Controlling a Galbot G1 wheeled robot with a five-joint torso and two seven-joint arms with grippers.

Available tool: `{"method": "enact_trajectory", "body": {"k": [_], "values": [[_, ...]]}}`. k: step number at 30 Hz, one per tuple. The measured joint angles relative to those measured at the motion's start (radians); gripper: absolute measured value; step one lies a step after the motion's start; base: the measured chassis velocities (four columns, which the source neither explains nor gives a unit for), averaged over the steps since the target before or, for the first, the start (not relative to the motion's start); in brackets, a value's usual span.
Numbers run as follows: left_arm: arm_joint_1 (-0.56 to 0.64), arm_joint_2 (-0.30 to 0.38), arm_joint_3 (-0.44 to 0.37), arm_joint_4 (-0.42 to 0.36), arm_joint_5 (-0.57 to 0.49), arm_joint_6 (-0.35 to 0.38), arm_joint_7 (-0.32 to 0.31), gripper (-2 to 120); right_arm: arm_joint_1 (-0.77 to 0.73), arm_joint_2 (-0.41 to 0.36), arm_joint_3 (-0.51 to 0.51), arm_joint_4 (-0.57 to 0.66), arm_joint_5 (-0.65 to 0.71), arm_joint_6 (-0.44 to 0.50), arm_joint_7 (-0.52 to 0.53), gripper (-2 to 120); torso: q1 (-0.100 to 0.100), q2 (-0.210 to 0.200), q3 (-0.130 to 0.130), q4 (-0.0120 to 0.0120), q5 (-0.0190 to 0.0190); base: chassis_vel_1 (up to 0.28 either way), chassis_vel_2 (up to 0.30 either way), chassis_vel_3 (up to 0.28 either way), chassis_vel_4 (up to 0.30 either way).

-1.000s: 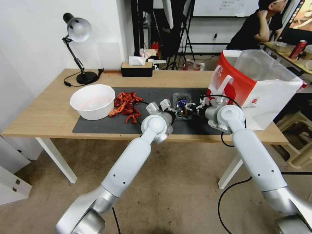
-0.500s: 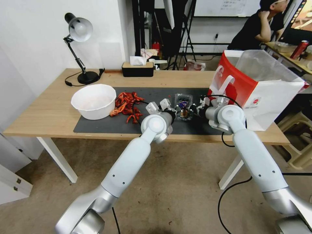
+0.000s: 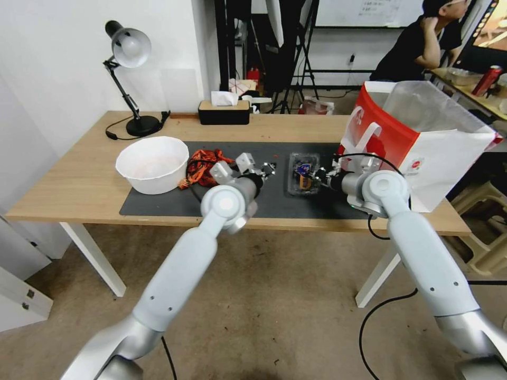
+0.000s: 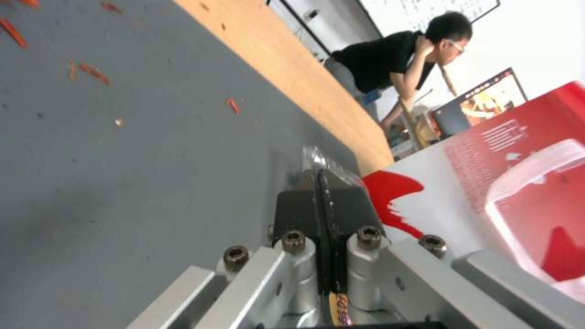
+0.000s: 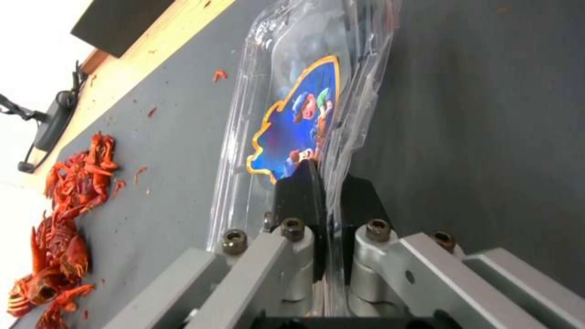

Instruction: Close the takeout container lid, then place the container into the takeout bag.

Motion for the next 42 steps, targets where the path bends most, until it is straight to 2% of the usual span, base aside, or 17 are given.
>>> {"method": "enact_trajectory", "body": {"k": [6, 8, 11, 12, 15, 16, 19, 20, 23, 24, 27, 28, 30, 31, 32, 35, 42], "values": [[0.068, 0.047, -0.051, -0.084, 0.020, 0.000, 0.013, 0, -0.006, 0.004, 0.001, 0.012, 0.002, 0.001, 0.000, 0, 0.000, 0.000, 0.000, 0.0007, 0.0000, 0.000, 0.000, 0.000, 0.000], [0.089, 0.058, -0.060, -0.107, 0.035, -0.001, 0.018, 4, -0.006, 0.007, 0.001, 0.013, 0.002, 0.001, 0.000, 0, 0.000, 0.000, 0.000, 0.0009, 0.0000, 0.000, 0.000, 0.000, 0.000], [0.153, 0.089, -0.083, -0.162, 0.092, -0.013, 0.055, 17, -0.006, 0.014, -0.003, 0.018, 0.002, 0.001, -0.002, 0, 0.000, 0.000, 0.000, 0.0007, 0.0000, 0.000, 0.000, 0.000, 0.000], [0.153, 0.089, -0.083, -0.162, 0.092, -0.013, 0.055, 17, -0.006, 0.014, -0.003, 0.018, 0.002, 0.001, -0.002, 0, 0.000, 0.000, 0.000, 0.0007, 0.0000, 0.000, 0.000, 0.000, 0.000], [0.215, 0.119, -0.102, -0.211, 0.194, -0.027, 0.098, 32, -0.004, 0.019, -0.005, 0.032, 0.001, 0.001, -0.007, 0, 0.000, 0.000, 0.000, 0.0008, 0.0000, 0.000, 0.000, 0.000, 0.000], [0.215, 0.119, -0.102, -0.211, 0.194, -0.027, 0.098, 32, -0.004, 0.019, -0.005, 0.032, 0.001, 0.001, -0.007, 0, 0.000, 0.000, 0.000, 0.0008, 0.0000, 0.000, 0.000, 0.000, 0.000], [0.286, 0.159, -0.112, -0.240, 0.416, -0.044, 0.162, 45, 0.000, 0.023, -0.011, 0.045, 0.001, 0.002, -0.010, 0, 0.000, 0.000, 0.000, 0.0005, 0.0000, 0.000, 0.000, 0.000, 0.000], [0.286, 0.159, -0.112, -0.240, 0.416, -0.044, 0.162, 45, 0.000, 0.023, -0.011, 0.045, 0.001, 0.002, -0.010, 0, 0.000, 0.000, 0.000, 0.0005, 0.0000, 0.000, 0.000, 0.000, 0.000], [0.409, 0.209, -0.132, -0.258, 0.737, -0.087, 0.267, 60, 0.002, 0.034, -0.015, 0.050, 0.000, 0.002, -0.010, 0, 0.000, 0.000, 0.000, 0.0009, 0.0000, 0.000, 0.000, 0.000, 0.000], [0.409, 0.209, -0.132, -0.258, 0.737, -0.087, 0.267, 60, 0.002, 0.034, -0.015, 0.050, 0.000, 0.002, -0.010, 0, 0.000, 0.000, 0.000, 0.0009, 0.0000, 0.000, 0.000, 0.000, 0.000], [0.480, 0.236, -0.140, -0.250, 1.015, -0.167, 0.339, 75, -0.014, 0.032, -0.002, 0.067, -0.001, 0.003, -0.008, 0, 0.000, 0.000, 0.000, 0.0016, 0.0003, 0.000, 0.000, 0.000, 0.000], [0.480, 0.236, -0.140, -0.250, 1.015, -0.167, 0.339, 75, -0.014, 0.032, -0.002, 0.067, -0.001, 0.003, -0.008, 0, 0.000, 0.000, 0.000, 0.0016, 0.0003, 0.000, 0.000, 0.000, 0.000], [0.505, 0.247, -0.145, -0.241, 1.151, -0.207, 0.363, 85, -0.037, 0.019, 0.021, 0.090, 0.001, 0.003, -0.002, 0, 0.000, 0.000, 0.000, -0.0008, -0.0004, 0.000, 0.000, 0.000, 0.000], [0.535, 0.250, -0.159, -0.245, 1.198, -0.217, 0.359, 90, -0.041, 0.017, 0.026, 0.096, 0.004, 0.003, 0.000, 0, 0.000, 0.000, 0.000, -0.0007, 0.0000, 0.000, 0.000, 0.000, 0.000], [0.535, 0.250, -0.159, -0.245, 1.198, -0.217, 0.359, 90, -0.041, 0.017, 0.026, 0.096, 0.004, 0.003, 0.000, 0, 0.000, 0.000, 0.000, -0.0007, 0.0000, 0.000, 0.000, 0.000, 0.000], [0.631, 0.242, -0.215, -0.276, 1.254, -0.234, 0.345, 99, -0.044, 0.016, 0.029, 0.110, 0.011, 0.004, 0.001, 0, 0.000, 0.000, 0.000, 0.0011, 0.0004, 0.000, 0.000, 0.000, 0.000], [0.745, 0.187, -0.259, -0.303, 1.295, -0.260, 0.326, 100, -0.046, 0.014, 0.034, 0.124, 0.020, 0.004, 0.001, 0, 0.000, 0.000, 0.000, 0.0008, 0.0002, 0.000, 0.000, 0.000, 0.000]]}}
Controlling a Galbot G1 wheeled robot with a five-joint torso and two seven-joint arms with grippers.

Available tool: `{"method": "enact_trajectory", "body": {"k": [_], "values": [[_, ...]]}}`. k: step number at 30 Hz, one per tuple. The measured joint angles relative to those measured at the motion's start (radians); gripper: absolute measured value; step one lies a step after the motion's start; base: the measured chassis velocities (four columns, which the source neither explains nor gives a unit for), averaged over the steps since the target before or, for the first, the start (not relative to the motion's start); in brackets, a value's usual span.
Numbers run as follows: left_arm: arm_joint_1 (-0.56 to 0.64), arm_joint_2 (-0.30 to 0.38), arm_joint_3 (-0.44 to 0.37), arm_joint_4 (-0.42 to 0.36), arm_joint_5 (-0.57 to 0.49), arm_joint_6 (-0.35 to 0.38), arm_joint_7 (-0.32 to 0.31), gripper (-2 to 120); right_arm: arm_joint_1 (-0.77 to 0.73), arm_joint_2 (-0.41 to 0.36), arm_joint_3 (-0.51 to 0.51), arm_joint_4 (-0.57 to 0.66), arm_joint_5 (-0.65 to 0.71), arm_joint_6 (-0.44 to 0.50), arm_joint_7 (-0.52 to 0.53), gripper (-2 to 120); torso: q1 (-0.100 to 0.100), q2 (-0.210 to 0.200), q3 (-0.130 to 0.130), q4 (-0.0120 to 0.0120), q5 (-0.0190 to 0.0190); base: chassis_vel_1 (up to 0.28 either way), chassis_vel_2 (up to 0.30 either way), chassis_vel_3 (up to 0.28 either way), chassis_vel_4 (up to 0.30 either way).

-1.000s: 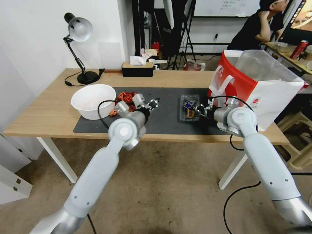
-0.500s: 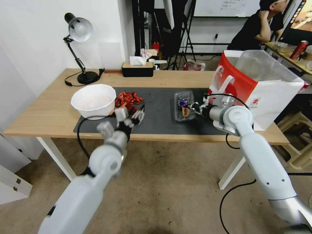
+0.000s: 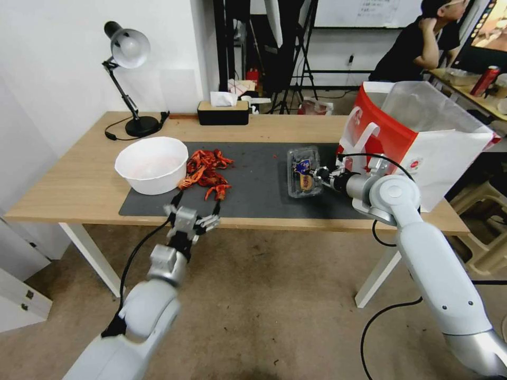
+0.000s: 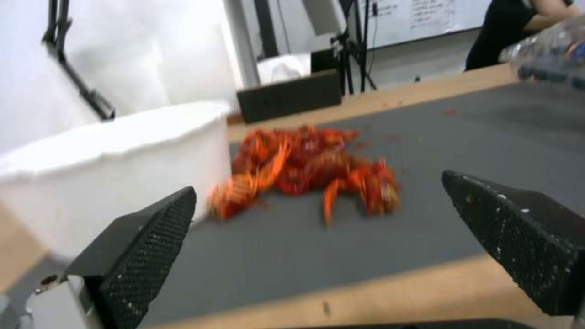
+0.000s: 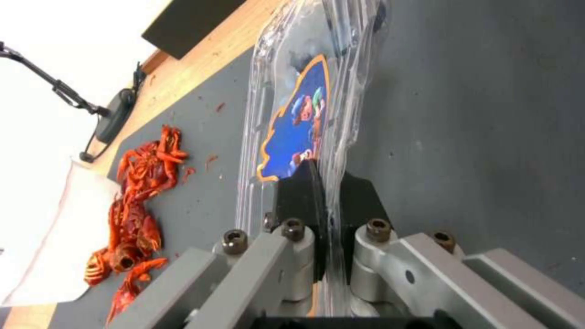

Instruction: Close the takeout container lid, then place the container into the takeout bag.

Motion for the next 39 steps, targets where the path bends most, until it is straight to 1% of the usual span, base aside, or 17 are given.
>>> {"method": "enact_trajectory", "body": {"k": [3, 12, 14, 15, 16, 19, 20, 22, 24, 25, 27, 28, 29, 32, 34, 36, 39], "values": [[0.077, -0.039, -0.013, -0.003, 0.012, -0.031, 0.003, 100, 0.000, -0.001, 0.002, 0.011, 0.007, 0.000, -0.003, 0, 0.000, 0.000, 0.000, -0.0001, -0.0001, 0.000, 0.000, 0.000, 0.000], [0.122, -0.067, -0.014, 0.009, 0.020, -0.059, 0.008, 100, 0.001, -0.015, 0.010, 0.043, 0.004, 0.014, -0.052, 0, 0.000, 0.000, 0.000, -0.0002, 0.0001, 0.000, 0.000, 0.000, 0.000], [0.127, -0.074, -0.015, 0.018, 0.023, -0.065, 0.007, 100, -0.003, -0.027, 0.013, 0.061, -0.028, 0.031, -0.110, 0, 0.000, 0.000, 0.000, -0.0002, 0.0001, 0.000, 0.000, 0.000, 0.000], [0.132, -0.079, -0.015, 0.024, 0.026, -0.072, 0.005, 100, -0.006, -0.038, 0.013, 0.074, -0.061, 0.052, -0.173, 0, 0.000, 0.000, 0.000, -0.0002, 0.0000, 0.000, 0.000, 0.000, 0.000], [0.132, -0.079, -0.015, 0.024, 0.026, -0.072, 0.005, 100, -0.006, -0.038, 0.013, 0.074, -0.061, 0.052, -0.173, 0, 0.000, 0.000, 0.000, -0.0002, 0.0000, 0.000, 0.000, 0.000, 0.000], [0.143, -0.086, -0.015, 0.032, 0.027, -0.083, 0.003, 100, -0.012, -0.062, 0.017, 0.103, -0.130, 0.125, -0.309, 0, 0.000, 0.000, 0.000, -0.0001, 0.0000, 0.000, 0.000, 0.000, 0.000], [0.143, -0.086, -0.015, 0.032, 0.027, -0.083, 0.003, 100, -0.012, -0.062, 0.017, 0.103, -0.130, 0.125, -0.309, 0, 0.000, 0.000, 0.000, -0.0001, 0.0000, 0.000, 0.000, 0.000, 0.000], [0.149, -0.089, -0.019, 0.033, 0.028, -0.090, 0.001, 100, -0.019, -0.084, 0.027, 0.129, -0.190, 0.188, -0.407, 0, 0.000, 0.000, 0.000, -0.0002, 0.0000, 0.000, 0.000, 0.000, 0.000], [0.153, -0.092, -0.023, 0.033, 0.027, -0.093, 0.000, 100, -0.024, -0.102, 0.036, 0.151, -0.238, 0.239, -0.458, 0, 0.000, 0.000, 0.000, -0.0002, 0.0000, 0.000, 0.000, 0.000, 0.000], [0.153, -0.092, -0.023, 0.033, 0.027, -0.093, 0.000, 100, -0.024, -0.102, 0.036, 0.151, -0.238, 0.239, -0.458, 0, 0.000, 0.000, 0.000, -0.0002, 0.0000, 0.000, 0.000, 0.000, 0.000], [0.157, -0.093, -0.025, 0.031, 0.027, -0.096, 0.000, 100, -0.028, -0.116, 0.040, 0.167, -0.287, 0.285, -0.489, 0, 0.000, 0.000, 0.000, -0.0002, 0.0000, 0.000, 0.000, 0.000, 0.000], [0.159, -0.094, -0.026, 0.030, 0.028, -0.097, -0.001, 100, -0.029, -0.126, 0.040, 0.176, -0.321, 0.335, -0.508, 0, 0.000, 0.000, 0.000, -0.0002, 0.0001, 0.000, 0.000, 0.000, 0.000], [0.159, -0.094, -0.026, 0.030, 0.028, -0.097, -0.001, 100, -0.029, -0.126, 0.040, 0.176, -0.321, 0.335, -0.508, 0, 0.000, 0.000, 0.000, -0.0002, 0.0001, 0.000, 0.000, 0.000, 0.000], [0.159, -0.095, -0.026, 0.026, 0.038, -0.100, -0.002, 100, -0.020, -0.141, 0.042, 0.196, -0.390, 0.462, -0.494, 0, 0.000, 0.000, 0.000, -0.0001, 0.0002, 0.000, 0.000, 0.000, 0.000], [0.159, -0.097, -0.026, 0.026, 0.039, -0.100, -0.002, 100, -0.012, -0.144, 0.046, 0.200, -0.406, 0.485, -0.479, 0, 0.000, 0.000, 0.000, -0.0001, 0.0000, 0.000, 0.000, 0.000, 0.000], [0.165, -0.103, -0.024, 0.025, 0.041, -0.102, -0.002, 100, 0.017, -0.157, 0.051, 0.203, -0.437, 0.530, -0.433, 0, 0.000, 0.000, 0.000, -0.0002, 0.0002, 0.000, 0.000, 0.000, 0.000], [0.171, -0.108, -0.020, 0.027, 0.043, -0.106, -0.002, 100, 0.050, -0.174, 0.057, 0.196, -0.458, 0.559, -0.385, 0, 0.000, 0.000, 0.000, 0.0000, 0.0000, 0.000, 0.000, 0.000, 0.000]]}}
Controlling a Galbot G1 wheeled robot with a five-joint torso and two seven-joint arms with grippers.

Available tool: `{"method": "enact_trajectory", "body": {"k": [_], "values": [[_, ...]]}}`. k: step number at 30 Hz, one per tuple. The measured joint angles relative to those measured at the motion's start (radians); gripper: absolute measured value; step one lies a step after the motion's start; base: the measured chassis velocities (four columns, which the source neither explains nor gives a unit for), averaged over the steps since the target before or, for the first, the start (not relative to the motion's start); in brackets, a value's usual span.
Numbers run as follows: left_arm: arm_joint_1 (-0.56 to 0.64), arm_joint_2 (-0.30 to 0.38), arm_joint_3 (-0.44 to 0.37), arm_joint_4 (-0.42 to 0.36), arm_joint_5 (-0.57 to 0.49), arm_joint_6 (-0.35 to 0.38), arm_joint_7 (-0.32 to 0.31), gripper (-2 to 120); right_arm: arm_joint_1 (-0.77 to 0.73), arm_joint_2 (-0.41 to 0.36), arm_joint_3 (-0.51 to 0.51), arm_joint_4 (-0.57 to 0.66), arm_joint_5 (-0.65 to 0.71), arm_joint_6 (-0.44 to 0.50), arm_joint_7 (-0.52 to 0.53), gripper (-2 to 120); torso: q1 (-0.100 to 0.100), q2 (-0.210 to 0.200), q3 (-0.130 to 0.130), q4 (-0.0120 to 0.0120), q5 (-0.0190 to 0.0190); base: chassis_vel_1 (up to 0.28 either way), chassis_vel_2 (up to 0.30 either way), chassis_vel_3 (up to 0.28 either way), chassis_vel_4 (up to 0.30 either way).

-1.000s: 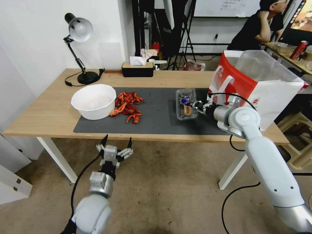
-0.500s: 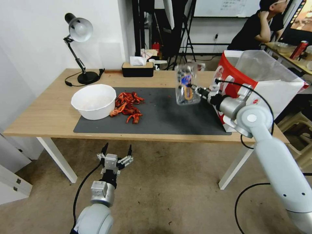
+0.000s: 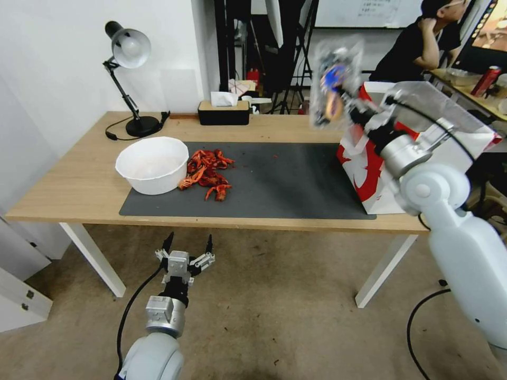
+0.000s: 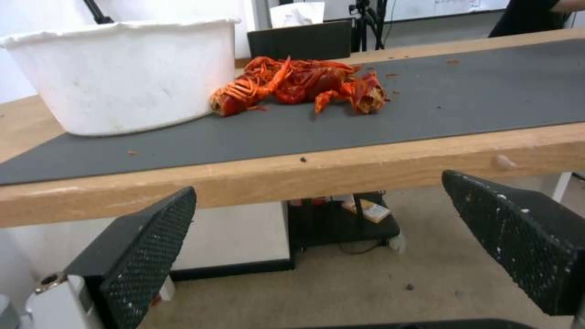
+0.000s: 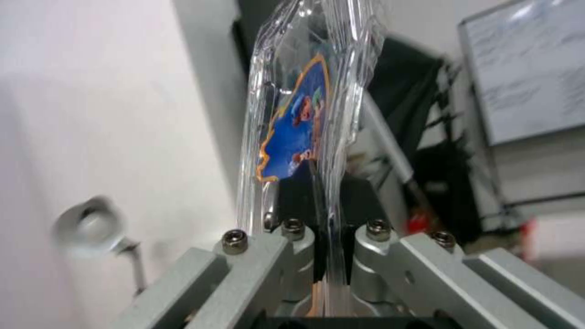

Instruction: Close the takeout container lid, then place the container into the takeout bag.

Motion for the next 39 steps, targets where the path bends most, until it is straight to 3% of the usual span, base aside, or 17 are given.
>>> {"method": "enact_trajectory", "body": {"k": [6, 14, 23, 30, 39], "values": [[0.002, -0.002, 0.003, 0.003, 0.001, -0.005, 0.001, 100, 0.053, -0.036, 0.019, -0.043, -0.044, 0.013, 0.091, 0, 0.000, 0.000, 0.000, -0.0001, 0.0001, 0.000, 0.000, 0.000, 0.000], [0.012, -0.002, 0.005, -0.003, -0.001, -0.005, 0.002, 100, 0.074, -0.108, 0.084, -0.100, -0.203, -0.074, 0.273, 0, 0.000, 0.000, 0.000, -0.0004, 0.0001, 0.000, 0.000, 0.000, 0.000], [0.015, -0.011, 0.006, -0.003, -0.002, -0.005, 0.002, 100, 0.006, -0.108, 0.124, -0.084, -0.166, -0.179, 0.306, 0, 0.000, 0.000, 0.000, -0.0002, 0.0001, 0.000, 0.000, 0.000, 0.000], [0.013, -0.010, 0.004, -0.005, -0.002, -0.005, 0.001, 100, -0.031, -0.067, 0.138, -0.060, -0.026, -0.233, 0.360, 28, 0.000, 0.000, 0.000, 0.0000, -0.0001, 0.000, 0.000, 0.000, 0.000], [0.010, -0.007, 0.001, -0.005, -0.002, -0.004, -0.003, 100, -0.047, -0.038, 0.135, -0.069, -0.008, -0.243, 0.367, 60, 0.000, 0.000, 0.000, 0.0000, -0.0002, 0.000, 0.000, 0.000, 0.000]]}}
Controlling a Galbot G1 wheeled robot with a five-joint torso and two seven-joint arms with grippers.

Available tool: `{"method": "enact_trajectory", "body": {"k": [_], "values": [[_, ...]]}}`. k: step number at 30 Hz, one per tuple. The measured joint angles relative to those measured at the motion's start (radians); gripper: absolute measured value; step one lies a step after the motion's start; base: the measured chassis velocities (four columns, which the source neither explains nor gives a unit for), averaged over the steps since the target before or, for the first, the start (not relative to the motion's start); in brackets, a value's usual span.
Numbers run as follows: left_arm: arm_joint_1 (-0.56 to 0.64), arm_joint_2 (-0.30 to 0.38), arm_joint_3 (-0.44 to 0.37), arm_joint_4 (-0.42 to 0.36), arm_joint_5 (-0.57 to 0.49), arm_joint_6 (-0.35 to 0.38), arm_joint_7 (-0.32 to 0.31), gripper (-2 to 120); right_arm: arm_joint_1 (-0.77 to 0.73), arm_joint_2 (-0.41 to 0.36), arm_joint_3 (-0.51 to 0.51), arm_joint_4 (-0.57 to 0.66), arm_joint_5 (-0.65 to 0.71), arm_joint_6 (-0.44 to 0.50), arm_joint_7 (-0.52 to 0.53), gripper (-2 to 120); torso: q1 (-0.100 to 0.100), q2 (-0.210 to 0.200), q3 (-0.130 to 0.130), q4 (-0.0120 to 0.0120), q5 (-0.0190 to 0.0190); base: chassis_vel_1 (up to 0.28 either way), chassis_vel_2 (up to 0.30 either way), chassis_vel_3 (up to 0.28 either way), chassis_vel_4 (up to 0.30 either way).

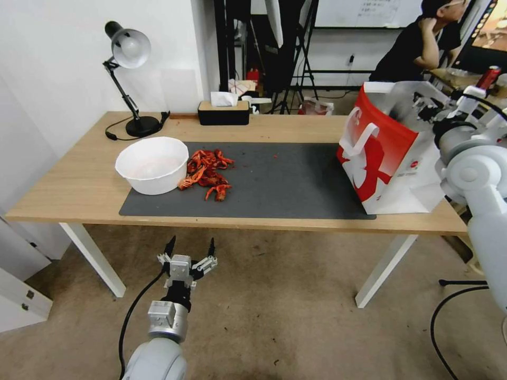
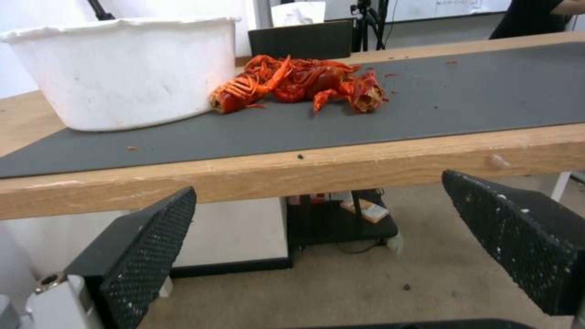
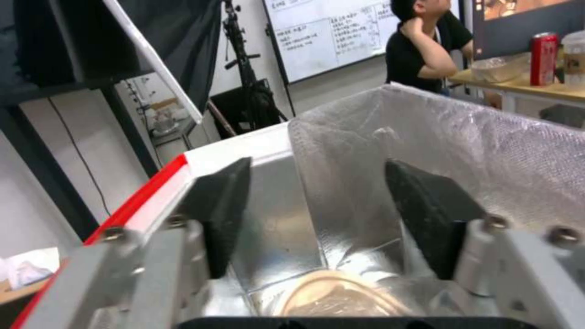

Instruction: Close the takeout container lid, then place the container into the takeout bag.

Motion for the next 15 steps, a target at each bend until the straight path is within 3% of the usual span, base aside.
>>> {"method": "enact_trajectory", "body": {"k": [8, 10, 15], "values": [[0.003, 0.000, -0.003, -0.008, -0.002, 0.002, 0.000, 100, -0.019, -0.018, -0.001, 0.036, -0.027, 0.069, -0.090, 85, 0.000, 0.000, 0.000, -0.0001, 0.0001, 0.000, 0.000, 0.000, 0.000], [0.012, -0.002, -0.004, -0.011, -0.001, -0.001, 0.000, 100, -0.049, -0.034, 0.003, 0.071, -0.047, 0.125, -0.180, 96, 0.000, 0.000, 0.000, -0.0001, 0.0002, 0.000, 0.000, 0.000, 0.000], [0.025, -0.005, -0.009, -0.019, 0.000, -0.014, 0.004, 100, -0.151, -0.066, 0.011, 0.153, -0.089, 0.253, -0.360, 100, 0.000, 0.000, 0.000, -0.0001, 0.0003, 0.000, 0.000, 0.000, 0.000]]}}
